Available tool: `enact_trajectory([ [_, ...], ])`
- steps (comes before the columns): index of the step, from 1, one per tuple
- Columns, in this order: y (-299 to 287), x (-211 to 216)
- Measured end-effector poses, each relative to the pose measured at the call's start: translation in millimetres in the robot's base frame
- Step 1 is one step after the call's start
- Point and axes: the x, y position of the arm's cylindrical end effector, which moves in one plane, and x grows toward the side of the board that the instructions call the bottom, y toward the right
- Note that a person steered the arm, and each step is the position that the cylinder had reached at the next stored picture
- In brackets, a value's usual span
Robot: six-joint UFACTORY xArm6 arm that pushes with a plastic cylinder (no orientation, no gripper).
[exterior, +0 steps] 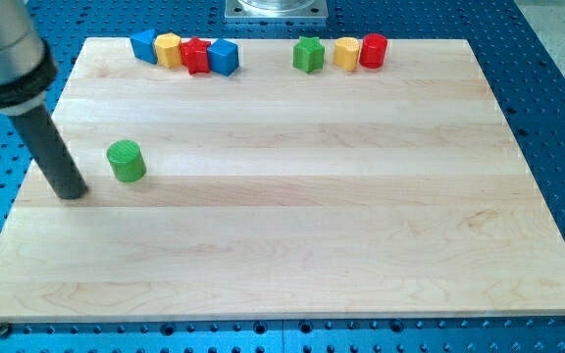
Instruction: Keep green circle at the bottom centre
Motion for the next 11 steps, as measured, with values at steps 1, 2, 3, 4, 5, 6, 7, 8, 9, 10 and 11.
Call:
enact_trajectory([
  [1,51,-29],
  [2,123,-15],
  [3,150,-36],
  [4,174,-43],
  [5,169,35],
  [6,162,70],
  [7,162,55],
  [8,167,65],
  [9,172,71],
  [10,201,30],
  [11,241,-2],
])
